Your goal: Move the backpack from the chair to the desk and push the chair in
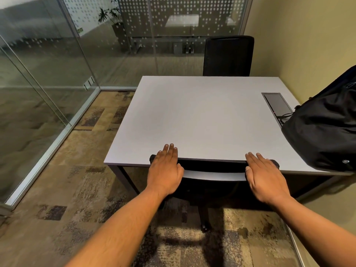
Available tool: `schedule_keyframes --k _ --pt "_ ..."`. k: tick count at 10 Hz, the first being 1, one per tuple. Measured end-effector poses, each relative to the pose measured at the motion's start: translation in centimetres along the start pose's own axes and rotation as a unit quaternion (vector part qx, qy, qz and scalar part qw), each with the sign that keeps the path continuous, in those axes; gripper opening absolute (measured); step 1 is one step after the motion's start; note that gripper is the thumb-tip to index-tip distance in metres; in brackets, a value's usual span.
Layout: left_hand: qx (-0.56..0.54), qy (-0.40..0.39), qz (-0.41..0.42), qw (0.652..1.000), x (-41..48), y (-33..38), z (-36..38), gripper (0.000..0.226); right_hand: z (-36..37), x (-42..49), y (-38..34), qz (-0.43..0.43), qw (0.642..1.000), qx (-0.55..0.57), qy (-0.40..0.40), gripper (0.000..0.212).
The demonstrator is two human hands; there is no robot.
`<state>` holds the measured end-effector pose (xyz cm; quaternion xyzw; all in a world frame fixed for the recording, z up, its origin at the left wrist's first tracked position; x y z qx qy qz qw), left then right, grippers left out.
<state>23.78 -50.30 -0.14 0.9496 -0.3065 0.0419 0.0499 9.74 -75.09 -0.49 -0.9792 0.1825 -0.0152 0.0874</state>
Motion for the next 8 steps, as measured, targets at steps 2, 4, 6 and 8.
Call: schedule_keyframes --k 2,4,6,8 --pt "-0.013 -0.020 0.000 1.000 -0.1 0.2 0.0 0.059 -0.1 0.2 -0.8 -0.003 0.999 0.021 -0.027 0.057" --pt "-0.016 -0.014 0.008 1.000 -0.4 0.6 -0.3 0.059 -1.5 0.4 -3.0 -0.053 0.998 -0.011 -0.019 0.056" --pt "-0.030 0.025 0.022 0.999 0.3 1.4 -2.9 0.059 -4.0 1.2 -5.0 -0.066 0.998 0.007 0.023 0.056" --pt "-0.009 0.083 0.034 0.996 1.4 3.1 -7.1 0.059 -7.1 2.9 -5.7 -0.060 0.995 -0.004 0.082 0.057"
Point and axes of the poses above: each hand's wrist, its own x-axis towards the middle knuckle, its own z-axis out of the palm, y = z × x, the point moved 10 cm from there along x, towards the middle knuckle, and after that the axes turned 6 degrees about x, right-handed, at the moved point
